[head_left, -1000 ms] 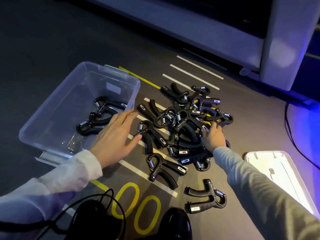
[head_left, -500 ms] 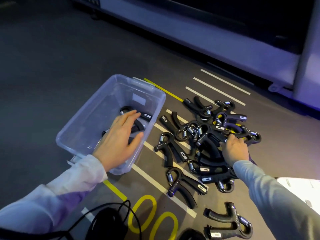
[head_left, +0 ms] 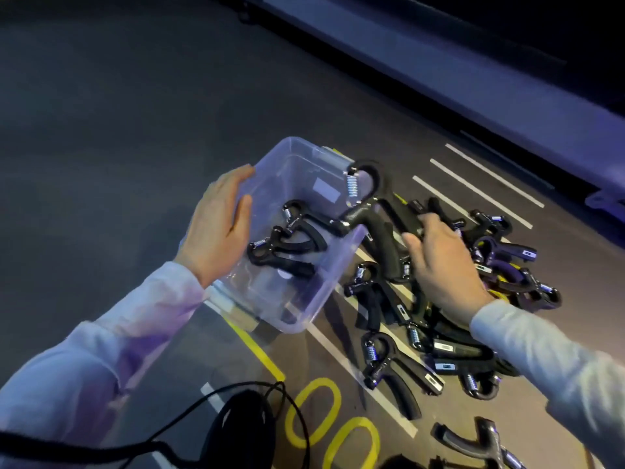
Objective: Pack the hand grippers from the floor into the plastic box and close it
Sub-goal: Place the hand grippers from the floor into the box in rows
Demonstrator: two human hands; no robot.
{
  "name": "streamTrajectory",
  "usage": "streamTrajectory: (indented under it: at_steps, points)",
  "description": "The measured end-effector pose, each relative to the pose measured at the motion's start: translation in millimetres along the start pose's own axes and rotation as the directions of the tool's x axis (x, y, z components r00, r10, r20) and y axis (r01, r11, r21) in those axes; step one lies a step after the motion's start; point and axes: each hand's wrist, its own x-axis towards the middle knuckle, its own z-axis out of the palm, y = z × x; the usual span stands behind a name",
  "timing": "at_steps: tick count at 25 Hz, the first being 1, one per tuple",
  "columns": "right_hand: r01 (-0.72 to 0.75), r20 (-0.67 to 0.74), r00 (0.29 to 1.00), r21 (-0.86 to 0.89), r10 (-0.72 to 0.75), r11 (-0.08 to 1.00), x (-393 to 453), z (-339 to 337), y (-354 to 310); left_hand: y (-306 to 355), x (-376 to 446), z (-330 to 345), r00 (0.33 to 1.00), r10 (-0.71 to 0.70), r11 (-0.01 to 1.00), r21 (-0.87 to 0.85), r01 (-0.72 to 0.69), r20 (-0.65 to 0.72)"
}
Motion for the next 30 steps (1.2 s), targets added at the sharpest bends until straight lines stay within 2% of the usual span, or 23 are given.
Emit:
streamTrajectory:
  at_steps: [3,6,9,11,14,18,21,27,30]
  points:
    - [0.173,0.149,0.977,-0.133,-0.153,0.976,26,11,-56,-13,8,-13,0.996,-0.079,0.997,-0.013,0.079,-0.034]
    - [0.35,0.312,0.906,-0.181,-0.284,0.919,44,31,-95,-27,14,-19,0.989,-0.148,0.989,0.018,0.148,-0.002]
    - [0.424,0.508,0.816,-0.204,-0.275,0.882,54,62,-110,-37,14,-17,0.982,-0.168,0.985,0.05,0.164,0.09]
    - [0.415,0.598,0.772,-0.219,-0.215,0.883,58,79,-111,-43,12,-13,0.98,-0.15,0.988,0.057,0.144,0.131]
    - [0.389,0.659,0.739,-0.247,-0.14,0.887,64,92,-108,-50,9,-7,0.975,-0.147,0.987,0.089,0.134,0.168]
    - [0.336,0.71,0.702,-0.271,-0.048,0.902,69,106,-107,-57,6,-1,0.968,-0.168,0.978,0.152,0.14,0.188]
    - [0.324,0.745,0.666,-0.265,-0.02,0.908,72,124,-105,-61,5,2,0.953,-0.231,0.964,0.176,0.197,0.196]
    - [0.249,0.79,0.605,-0.305,0.099,0.919,78,150,-111,-66,2,10,0.916,-0.297,0.954,0.133,0.27,0.269]
    - [0.228,0.798,0.585,-0.334,0.146,0.915,80,162,-114,-67,2,12,0.918,-0.301,0.953,0.108,0.282,0.26]
